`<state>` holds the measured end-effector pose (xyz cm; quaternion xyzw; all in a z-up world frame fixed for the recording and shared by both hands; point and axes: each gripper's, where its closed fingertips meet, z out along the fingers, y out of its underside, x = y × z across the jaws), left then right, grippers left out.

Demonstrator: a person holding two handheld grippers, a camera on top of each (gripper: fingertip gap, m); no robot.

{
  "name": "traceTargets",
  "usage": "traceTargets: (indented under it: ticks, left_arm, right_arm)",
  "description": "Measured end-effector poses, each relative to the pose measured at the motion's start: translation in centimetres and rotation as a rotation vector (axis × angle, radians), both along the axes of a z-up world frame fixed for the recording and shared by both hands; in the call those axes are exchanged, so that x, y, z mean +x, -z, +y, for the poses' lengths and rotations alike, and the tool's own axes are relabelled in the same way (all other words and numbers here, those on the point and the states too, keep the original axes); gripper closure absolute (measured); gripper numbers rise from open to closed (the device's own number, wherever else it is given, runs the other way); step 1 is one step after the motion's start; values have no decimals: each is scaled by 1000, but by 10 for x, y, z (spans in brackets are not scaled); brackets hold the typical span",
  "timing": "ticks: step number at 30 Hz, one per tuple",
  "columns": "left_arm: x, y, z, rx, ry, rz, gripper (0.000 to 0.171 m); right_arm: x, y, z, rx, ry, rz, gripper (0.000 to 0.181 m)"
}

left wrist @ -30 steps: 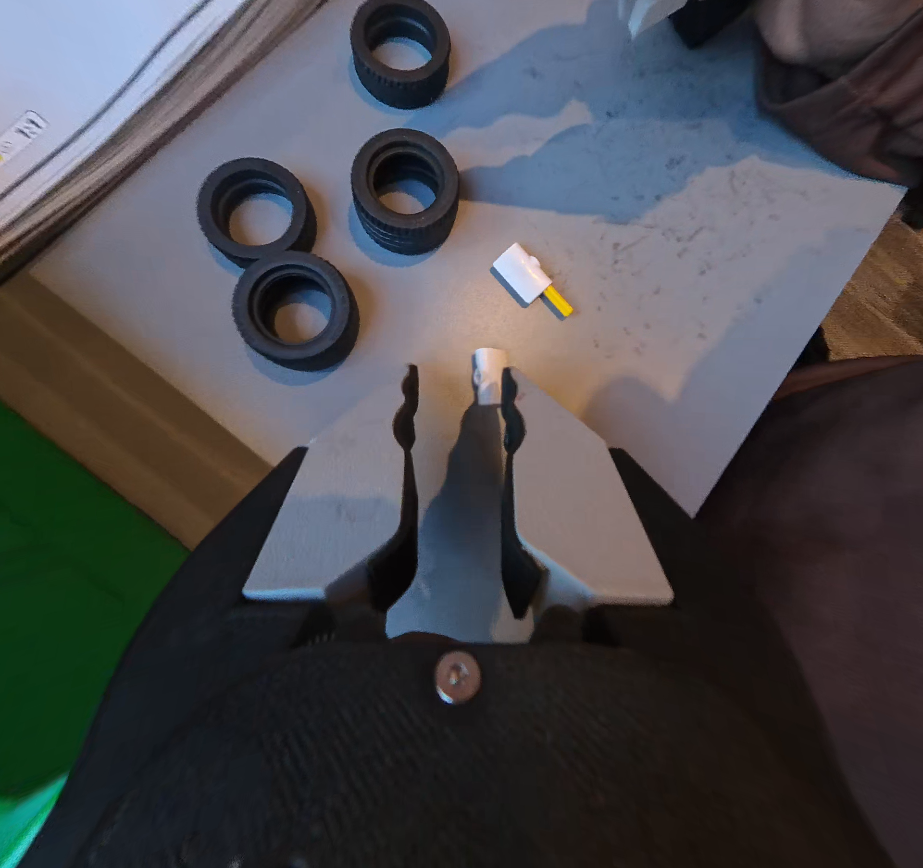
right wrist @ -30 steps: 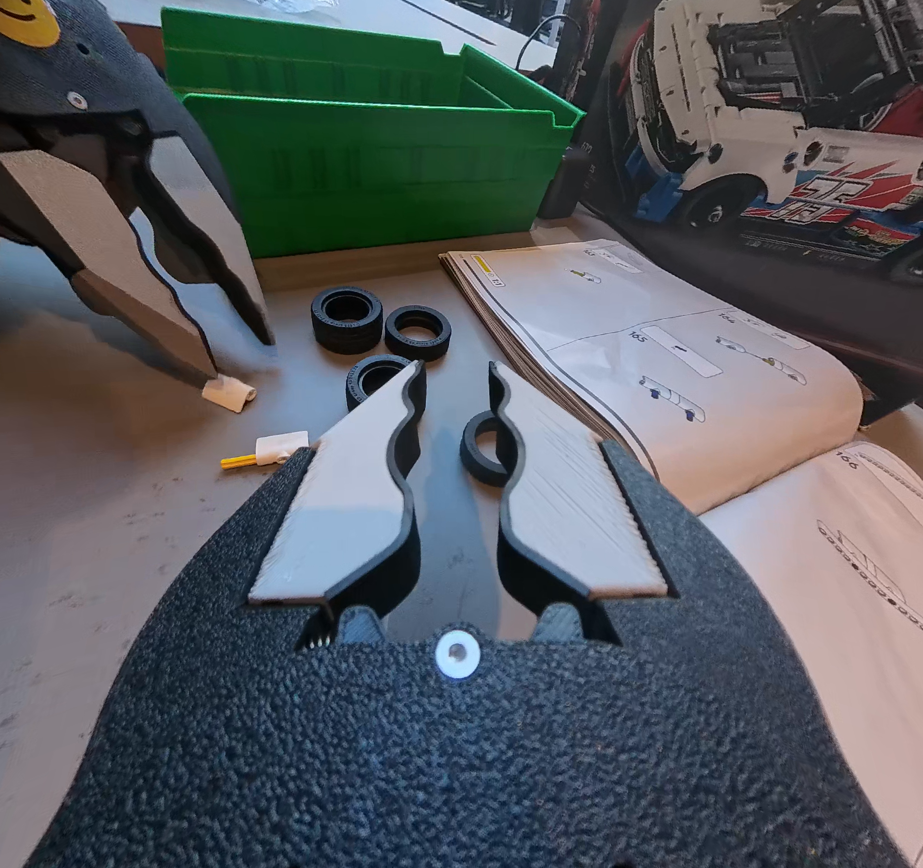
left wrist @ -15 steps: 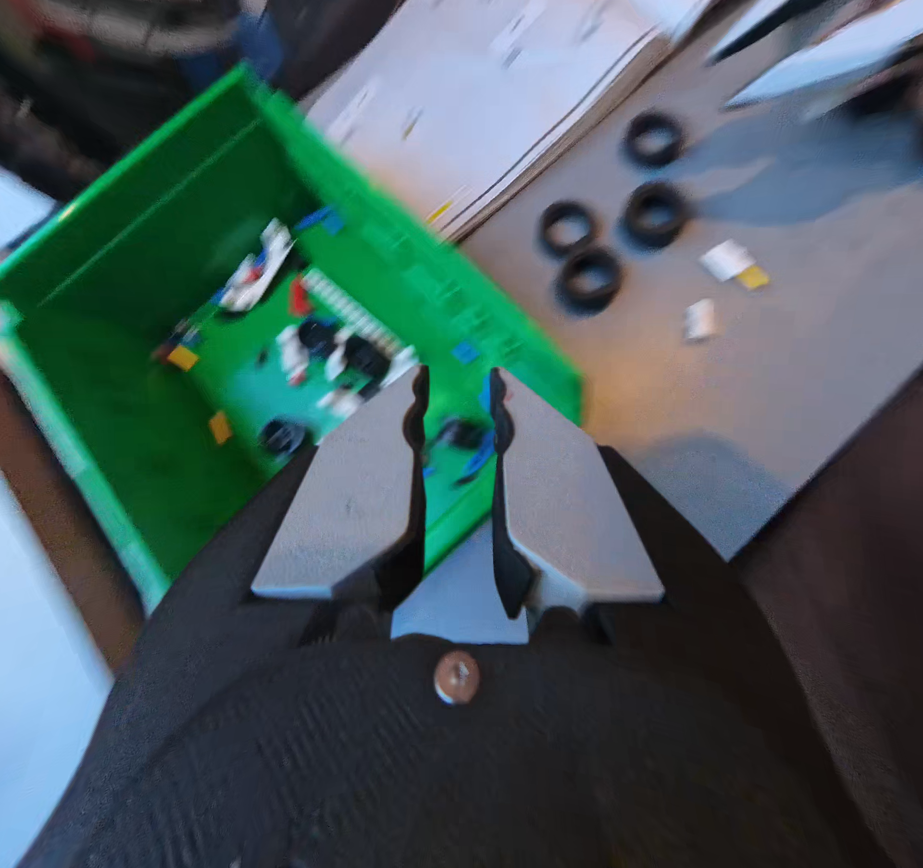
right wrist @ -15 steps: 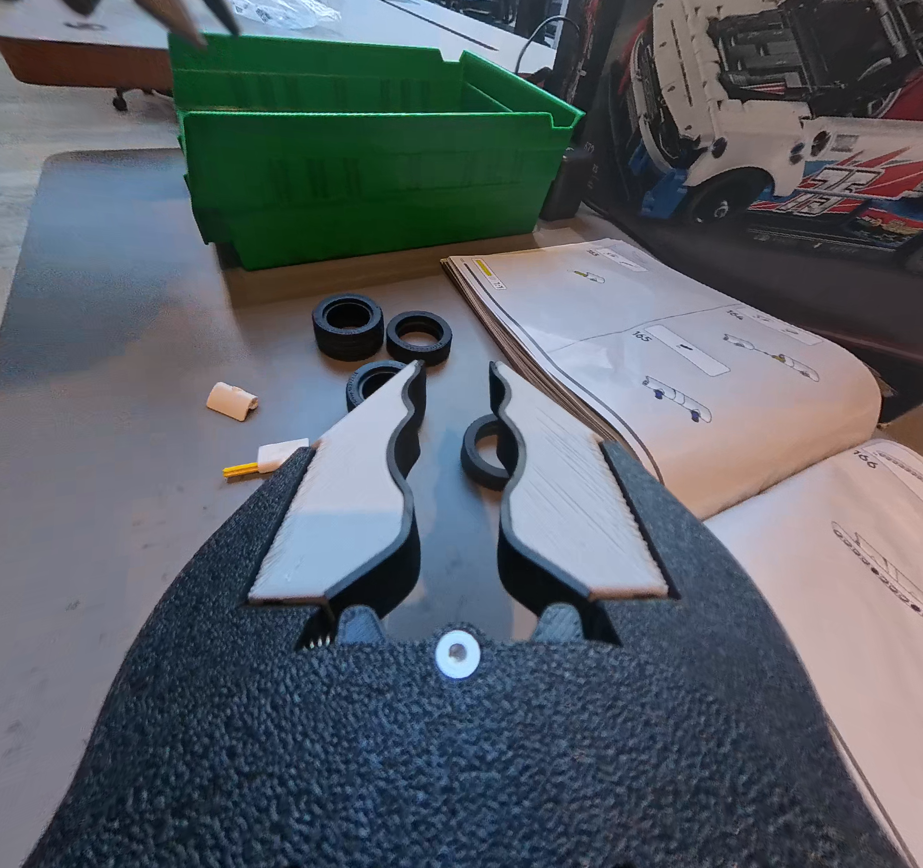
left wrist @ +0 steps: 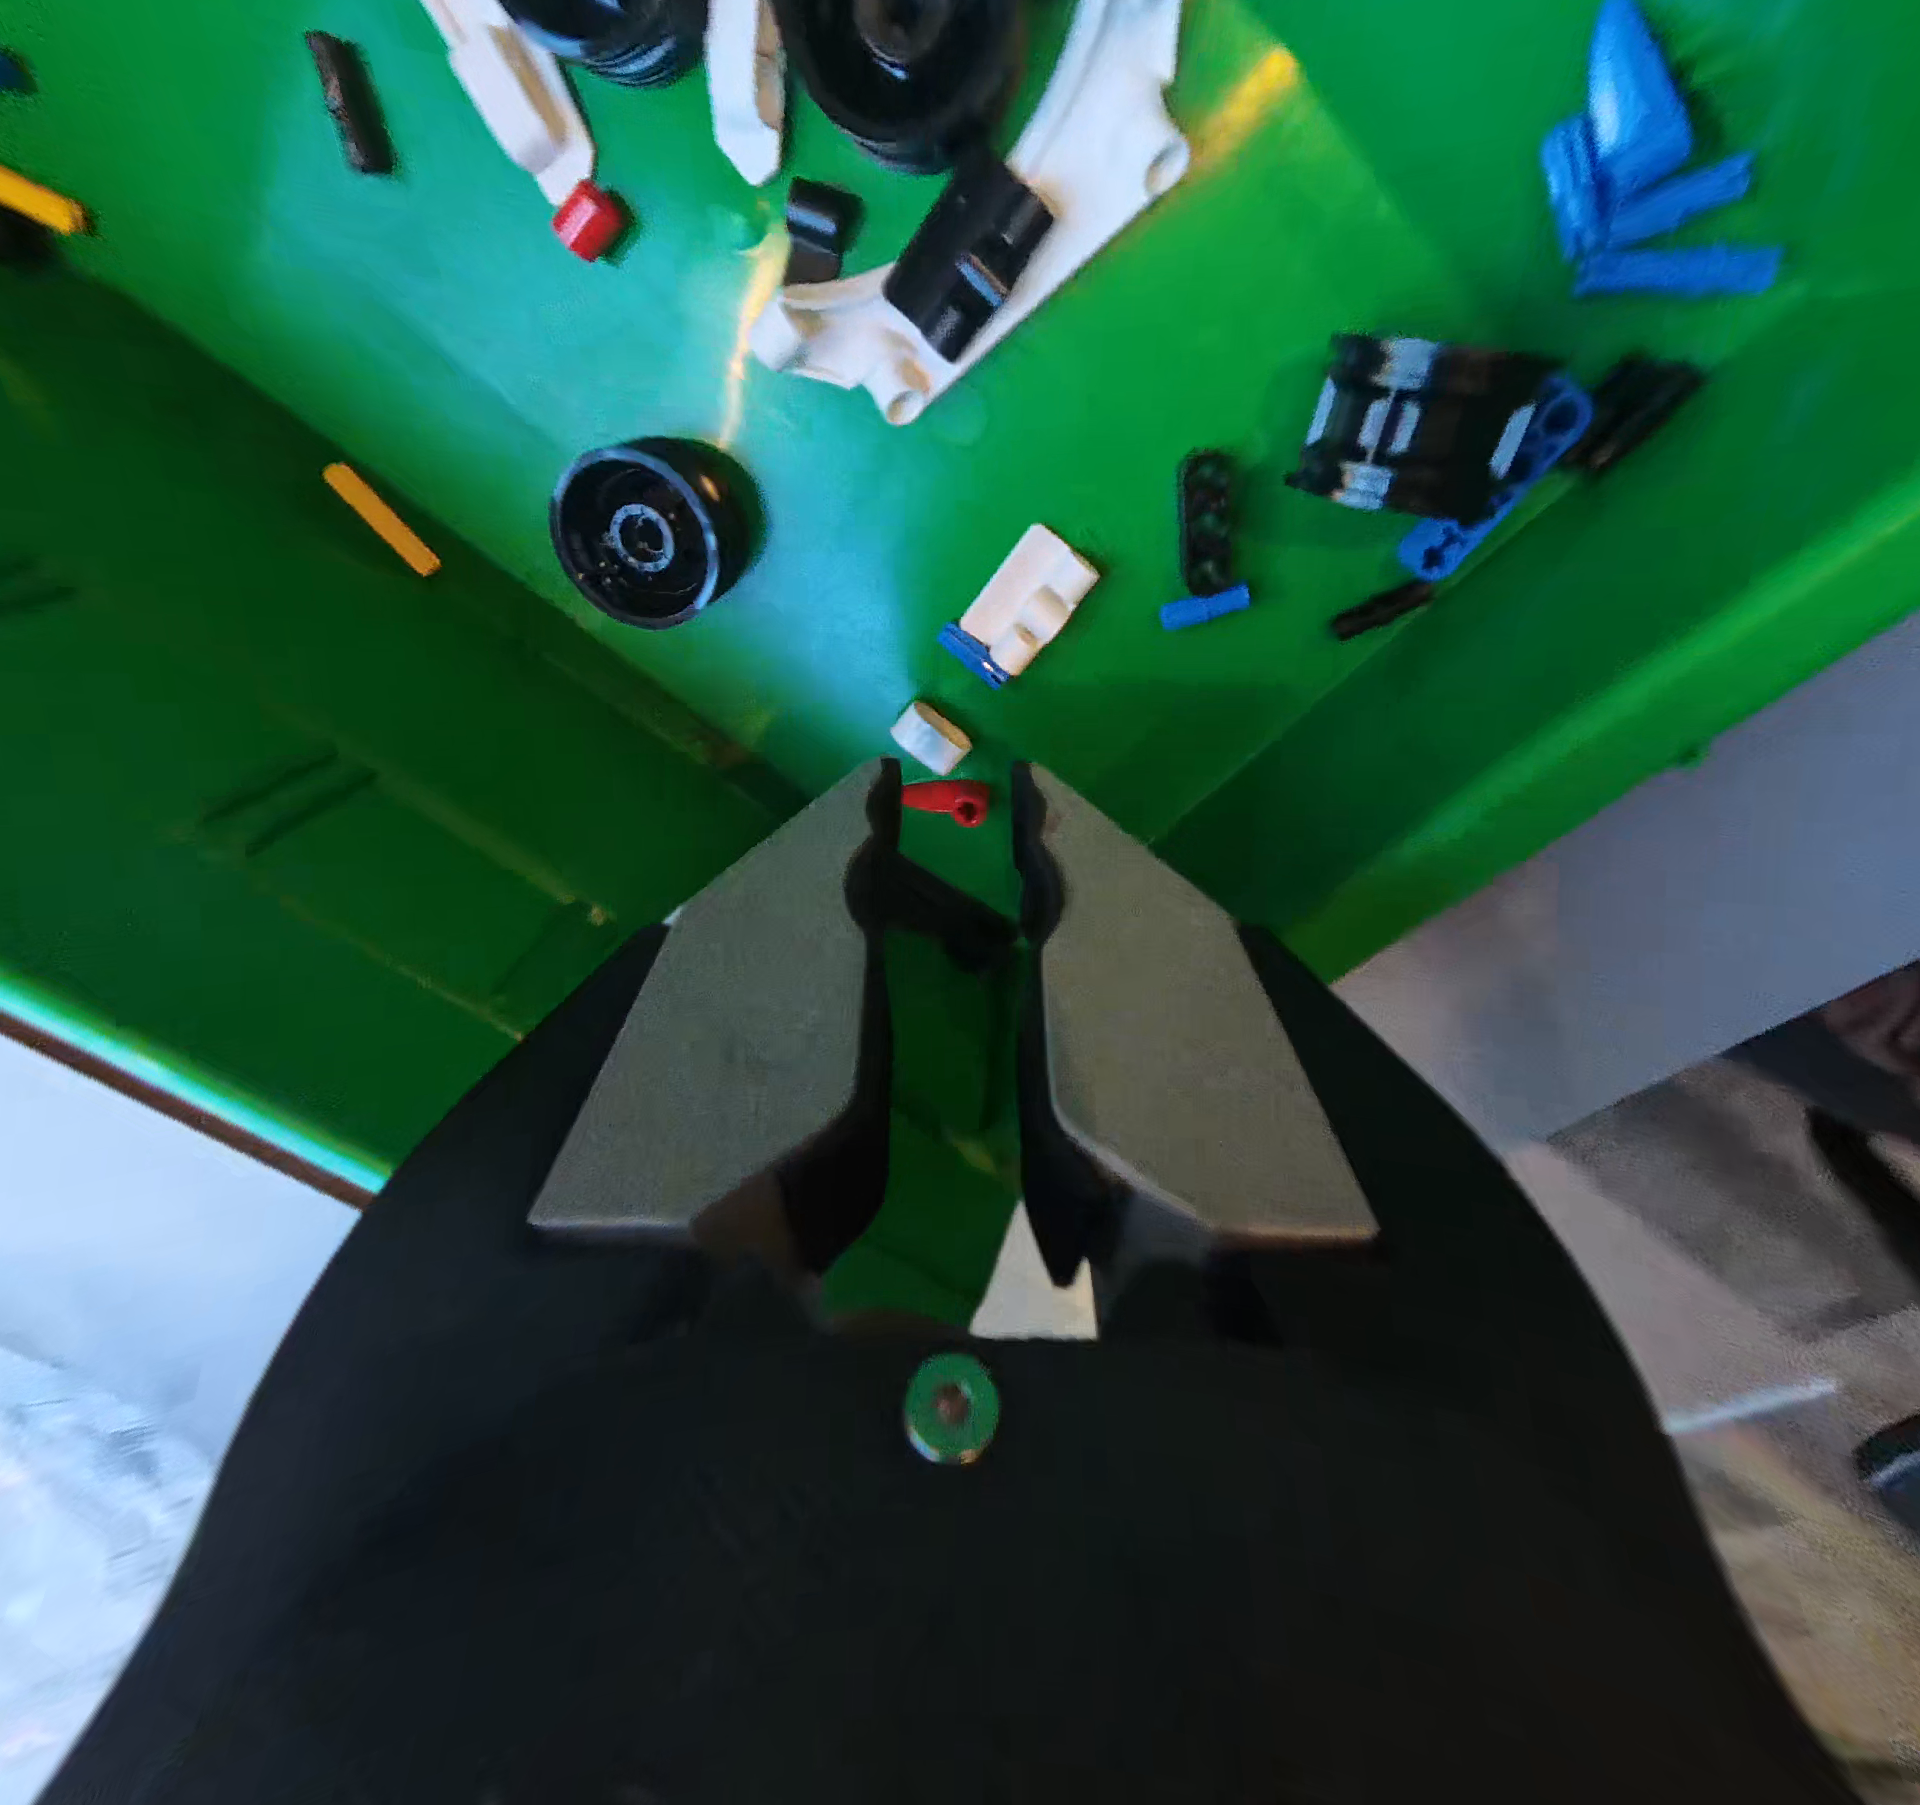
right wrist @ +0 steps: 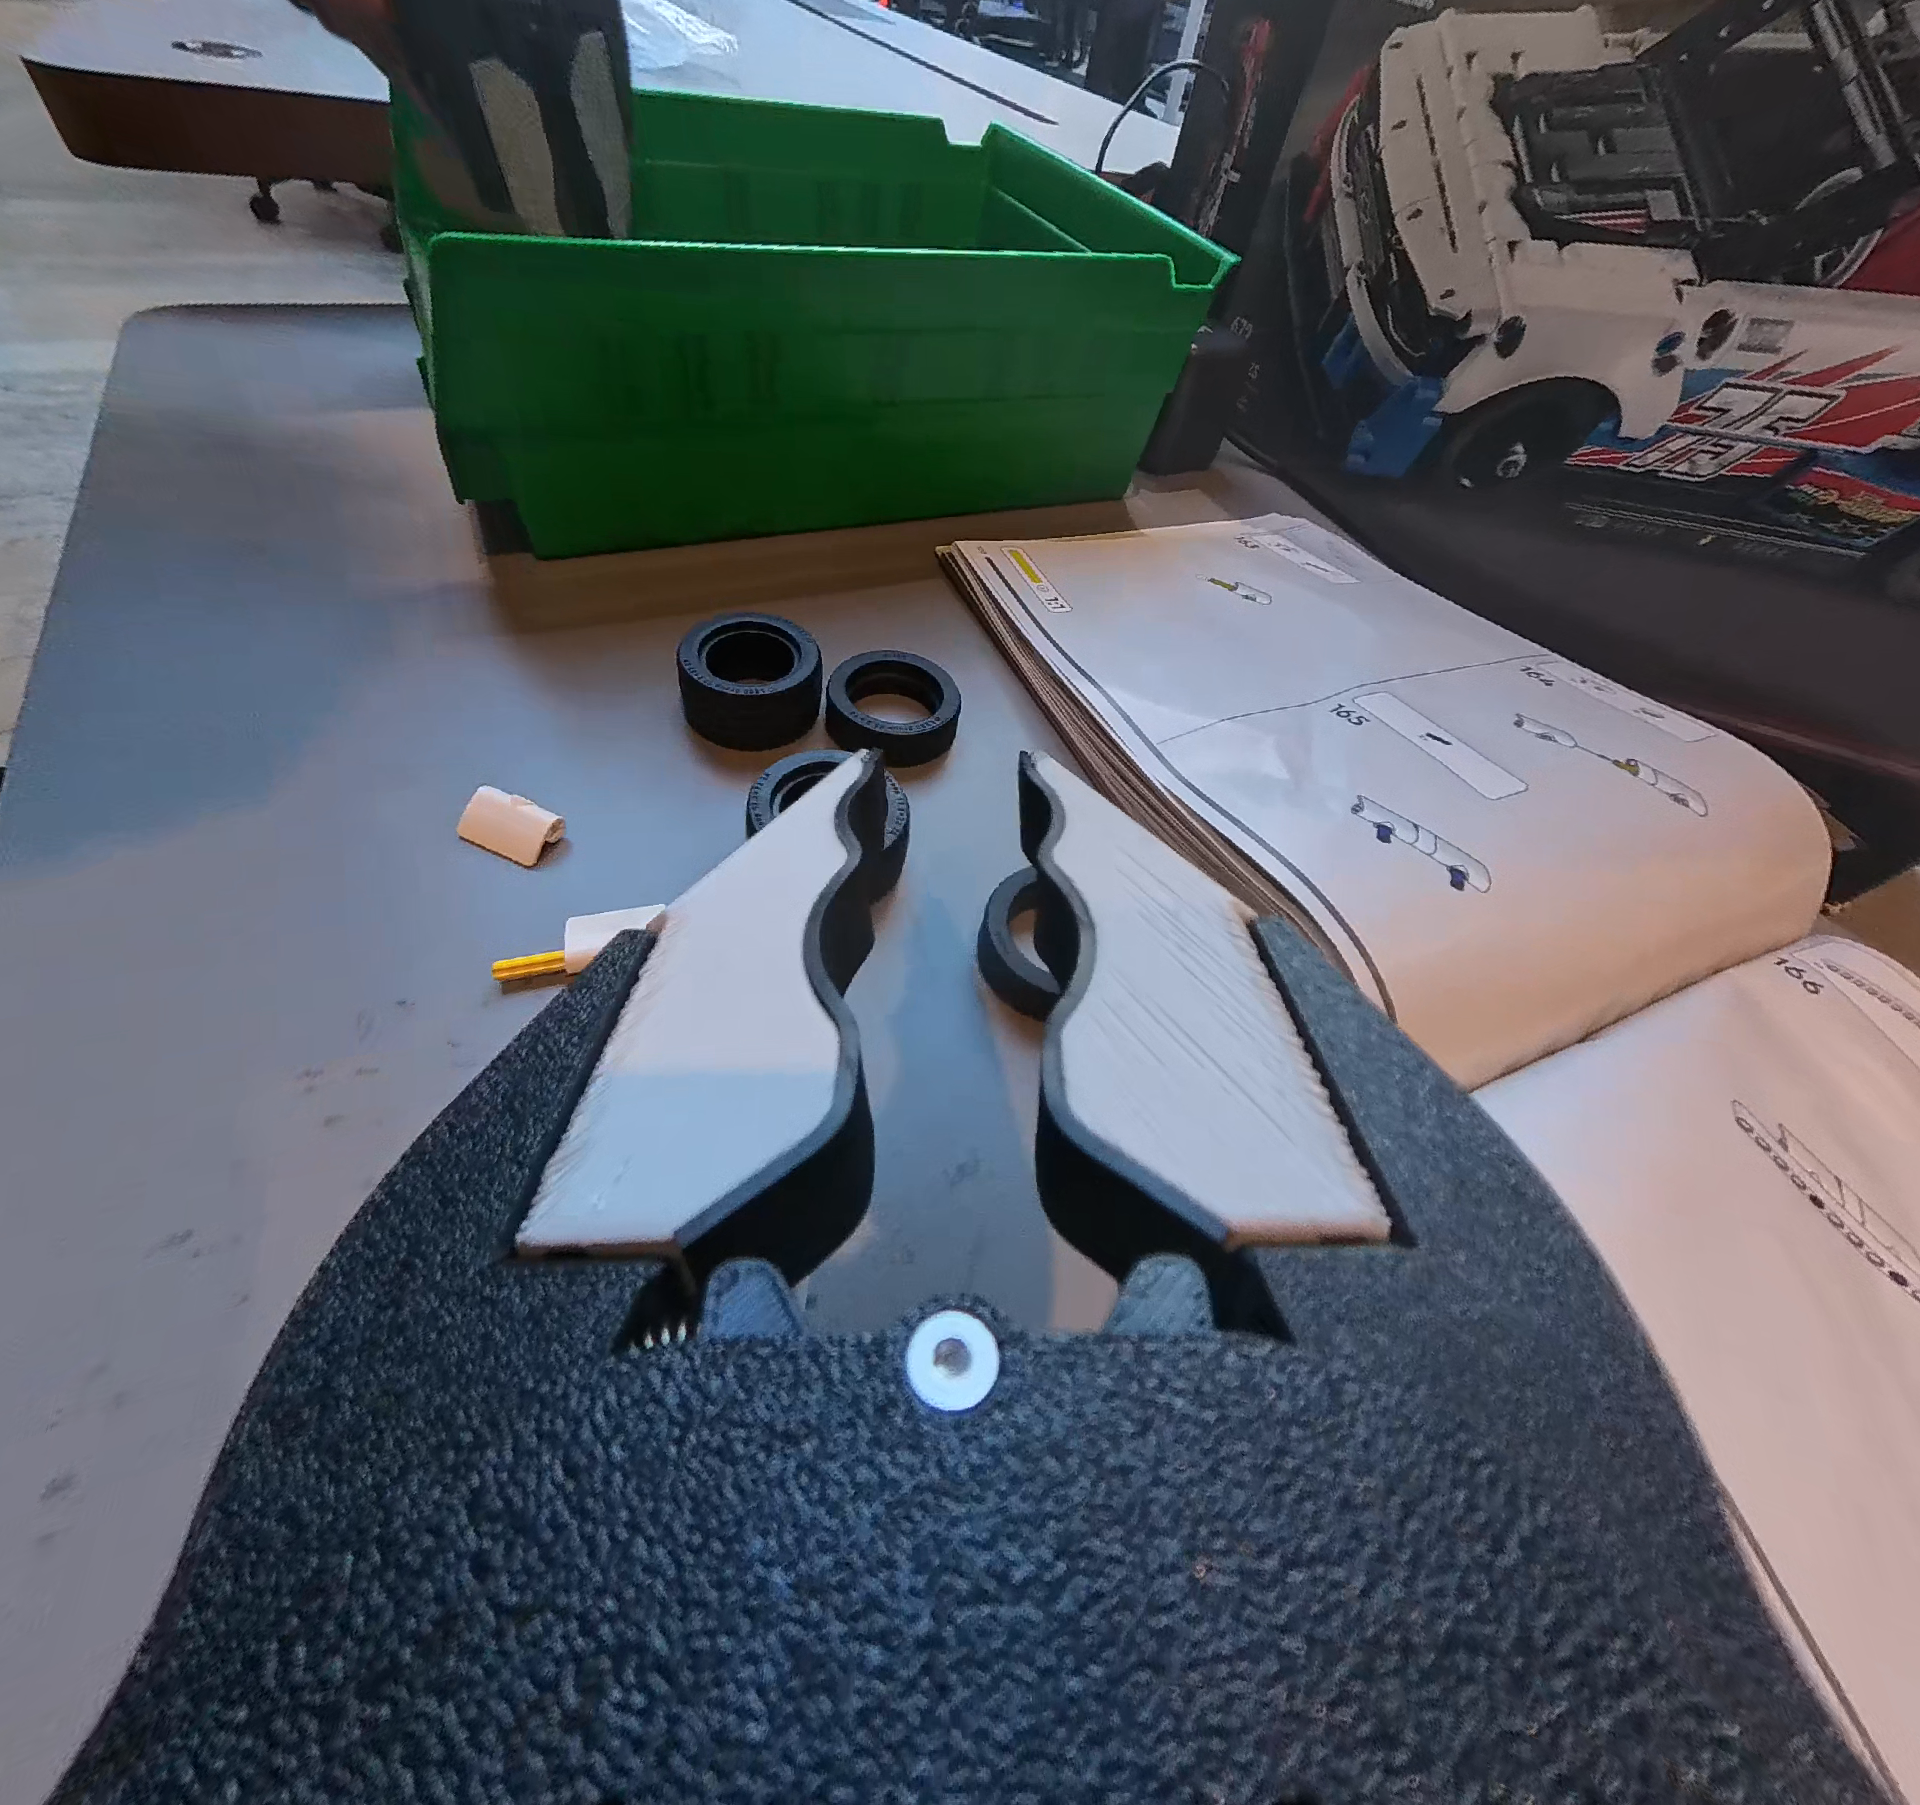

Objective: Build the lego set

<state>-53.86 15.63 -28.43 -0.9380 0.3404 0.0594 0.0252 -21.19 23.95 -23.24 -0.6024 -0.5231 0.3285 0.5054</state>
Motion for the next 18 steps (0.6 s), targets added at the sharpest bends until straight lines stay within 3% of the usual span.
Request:
traceTargets:
  ticks: [7,12,18]
  left_arm:
    - [-6,7,3,-96,269,113,150]
    - [-10,18,3,-154,292,153,157]
    - [-8,10,6,-104,309,159,157]
  right_arm:
    - [-1,-1,-4,13,-13,-2,156]
    - [1,-4,-3,11,-5,12,156]
    - [0,-2,-5,12,-13,5,156]
